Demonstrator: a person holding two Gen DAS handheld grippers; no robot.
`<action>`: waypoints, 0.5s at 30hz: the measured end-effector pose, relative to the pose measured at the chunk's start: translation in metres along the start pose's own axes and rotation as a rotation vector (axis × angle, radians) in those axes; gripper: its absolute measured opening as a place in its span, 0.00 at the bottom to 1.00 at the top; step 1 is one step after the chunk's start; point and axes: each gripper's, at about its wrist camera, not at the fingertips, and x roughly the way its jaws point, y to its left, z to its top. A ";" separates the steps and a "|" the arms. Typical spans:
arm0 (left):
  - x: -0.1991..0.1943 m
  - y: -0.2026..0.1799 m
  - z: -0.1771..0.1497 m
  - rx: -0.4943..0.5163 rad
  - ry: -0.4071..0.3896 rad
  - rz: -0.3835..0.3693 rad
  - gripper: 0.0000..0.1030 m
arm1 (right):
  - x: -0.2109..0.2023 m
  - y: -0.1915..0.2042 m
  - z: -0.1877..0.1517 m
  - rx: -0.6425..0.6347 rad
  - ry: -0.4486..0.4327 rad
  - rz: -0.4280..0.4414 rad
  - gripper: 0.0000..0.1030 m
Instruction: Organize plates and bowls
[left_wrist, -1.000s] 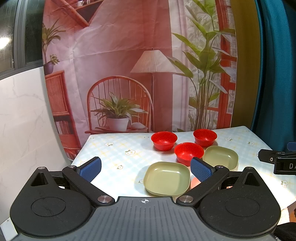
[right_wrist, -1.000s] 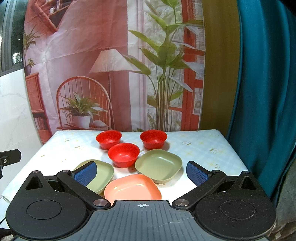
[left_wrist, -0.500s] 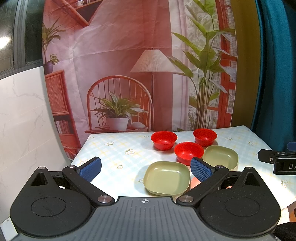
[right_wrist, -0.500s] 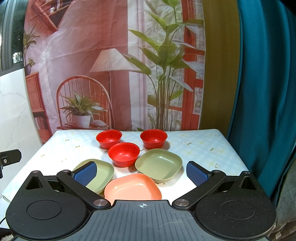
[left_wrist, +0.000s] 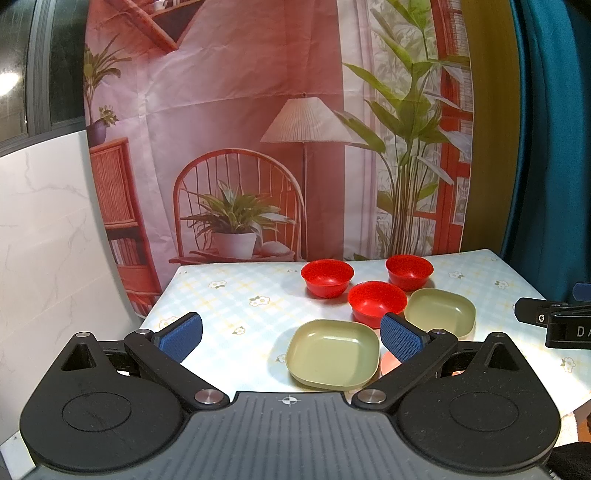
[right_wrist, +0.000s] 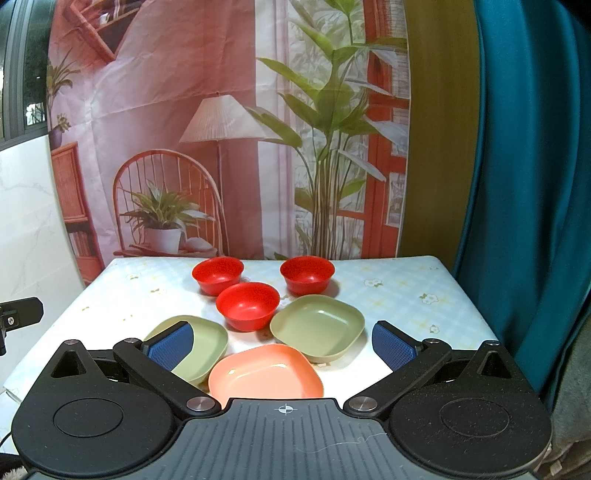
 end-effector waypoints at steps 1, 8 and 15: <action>0.000 0.000 0.000 0.000 0.000 0.000 1.00 | 0.000 0.000 -0.001 -0.001 0.000 0.000 1.00; 0.002 0.003 -0.004 -0.012 0.002 0.003 1.00 | -0.003 -0.003 0.006 0.009 0.002 0.021 1.00; 0.021 0.003 0.005 0.012 -0.018 0.026 1.00 | 0.011 -0.013 0.000 0.044 -0.054 0.104 1.00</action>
